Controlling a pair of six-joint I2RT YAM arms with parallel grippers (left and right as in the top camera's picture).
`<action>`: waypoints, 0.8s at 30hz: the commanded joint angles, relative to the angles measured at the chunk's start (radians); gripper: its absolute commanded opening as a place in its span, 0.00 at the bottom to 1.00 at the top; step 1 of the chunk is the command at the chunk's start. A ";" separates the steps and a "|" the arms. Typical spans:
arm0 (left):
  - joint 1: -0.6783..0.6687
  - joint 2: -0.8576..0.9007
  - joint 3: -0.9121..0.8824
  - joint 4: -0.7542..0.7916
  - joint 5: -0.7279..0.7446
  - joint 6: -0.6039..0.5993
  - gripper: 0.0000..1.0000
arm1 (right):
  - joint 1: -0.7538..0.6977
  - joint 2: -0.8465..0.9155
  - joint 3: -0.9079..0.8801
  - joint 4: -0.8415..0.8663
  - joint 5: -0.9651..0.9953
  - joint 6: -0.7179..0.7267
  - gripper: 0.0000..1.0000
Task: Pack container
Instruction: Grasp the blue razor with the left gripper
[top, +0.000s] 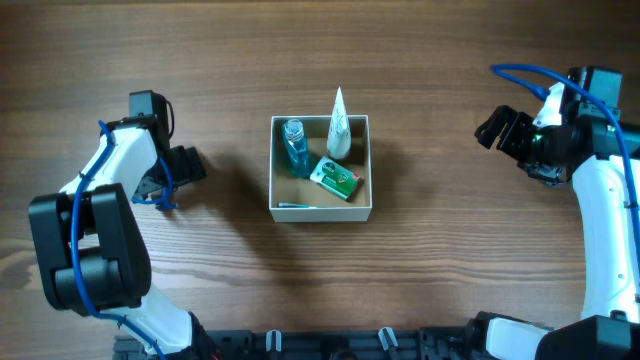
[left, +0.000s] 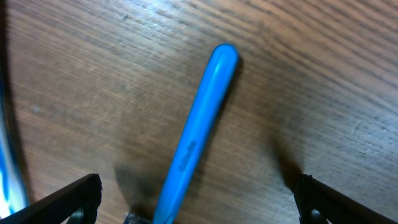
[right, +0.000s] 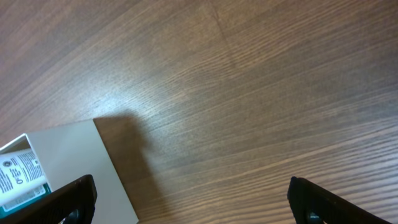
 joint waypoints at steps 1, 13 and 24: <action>0.005 0.033 -0.010 0.038 0.084 0.108 1.00 | -0.002 0.006 0.003 -0.001 0.013 -0.020 1.00; 0.005 0.047 -0.049 0.065 0.164 0.152 0.93 | -0.002 0.006 0.003 -0.013 0.013 -0.020 1.00; 0.005 0.047 -0.051 0.040 0.164 0.152 0.25 | -0.002 0.006 0.003 -0.019 0.013 -0.021 1.00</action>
